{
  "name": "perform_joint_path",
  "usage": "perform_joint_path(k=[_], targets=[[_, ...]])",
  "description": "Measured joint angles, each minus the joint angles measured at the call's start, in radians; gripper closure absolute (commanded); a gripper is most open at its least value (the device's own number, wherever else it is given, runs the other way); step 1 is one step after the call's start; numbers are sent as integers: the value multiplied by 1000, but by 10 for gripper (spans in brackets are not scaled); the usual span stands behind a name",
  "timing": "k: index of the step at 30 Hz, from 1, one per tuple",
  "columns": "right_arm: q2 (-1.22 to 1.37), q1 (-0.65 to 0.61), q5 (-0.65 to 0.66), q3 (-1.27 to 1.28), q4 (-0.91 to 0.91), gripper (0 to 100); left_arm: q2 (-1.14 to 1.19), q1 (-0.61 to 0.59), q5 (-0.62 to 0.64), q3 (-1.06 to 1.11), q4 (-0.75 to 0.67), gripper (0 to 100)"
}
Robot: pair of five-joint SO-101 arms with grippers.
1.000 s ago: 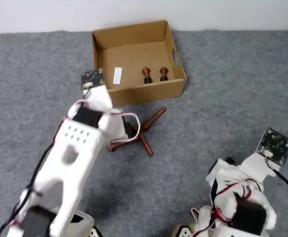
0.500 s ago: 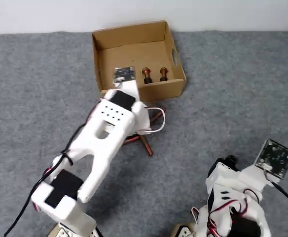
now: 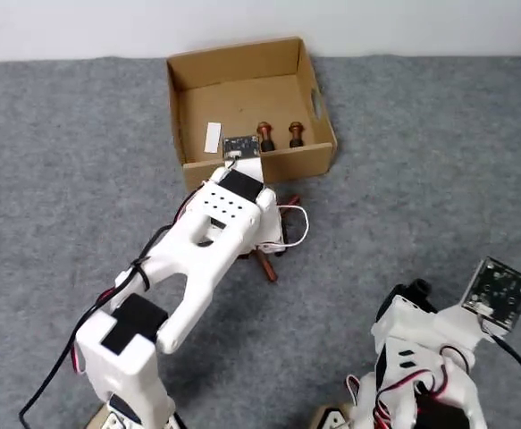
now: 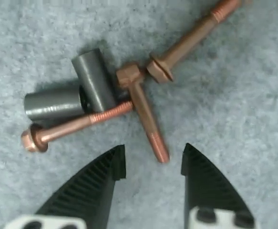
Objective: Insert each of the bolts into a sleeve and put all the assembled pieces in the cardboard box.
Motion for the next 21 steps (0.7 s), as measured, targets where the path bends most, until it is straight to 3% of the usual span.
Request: perform_joint_path(k=[21], targets=[[0, 0, 0, 0, 0, 991, 164, -23, 5, -14, -193, 801]])
